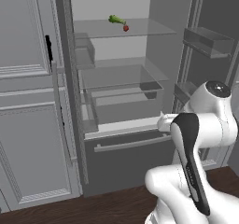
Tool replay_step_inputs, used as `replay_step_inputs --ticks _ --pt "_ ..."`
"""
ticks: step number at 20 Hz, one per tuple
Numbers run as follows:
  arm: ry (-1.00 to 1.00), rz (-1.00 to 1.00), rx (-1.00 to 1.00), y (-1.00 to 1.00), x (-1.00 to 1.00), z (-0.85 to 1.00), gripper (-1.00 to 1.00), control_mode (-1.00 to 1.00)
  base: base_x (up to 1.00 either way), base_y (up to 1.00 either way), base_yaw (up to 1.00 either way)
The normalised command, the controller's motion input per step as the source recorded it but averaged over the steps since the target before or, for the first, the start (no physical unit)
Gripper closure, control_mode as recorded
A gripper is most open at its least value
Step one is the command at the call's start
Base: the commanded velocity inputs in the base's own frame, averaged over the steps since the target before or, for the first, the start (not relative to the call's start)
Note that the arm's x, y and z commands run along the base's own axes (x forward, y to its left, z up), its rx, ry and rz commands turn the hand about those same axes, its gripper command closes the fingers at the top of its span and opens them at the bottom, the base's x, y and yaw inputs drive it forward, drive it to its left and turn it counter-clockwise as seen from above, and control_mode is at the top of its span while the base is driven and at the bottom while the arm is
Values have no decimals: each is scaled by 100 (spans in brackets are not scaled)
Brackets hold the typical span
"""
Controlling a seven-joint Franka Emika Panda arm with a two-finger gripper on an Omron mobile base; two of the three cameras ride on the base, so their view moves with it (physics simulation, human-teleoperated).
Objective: Take the strawberry from the fridge and place it on top of the pancake, located on the dining counter.
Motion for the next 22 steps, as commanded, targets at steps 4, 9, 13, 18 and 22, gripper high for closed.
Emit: replay_step_inputs --ticks 4,9,13,18,22 --pt "0 10 5 1 0 -6 -100 -100 0 0 0" --pt "0 0 -4 9 0 4 -100 -100 0 0 0" --pt "-2 2 0 2 0 0 -100 -100 0 0 0" --pt "-2 1 0 4 15 0 -100 -100 0 0 0" --pt "0 0 0 0 0 0 -100 100 46 1 0"
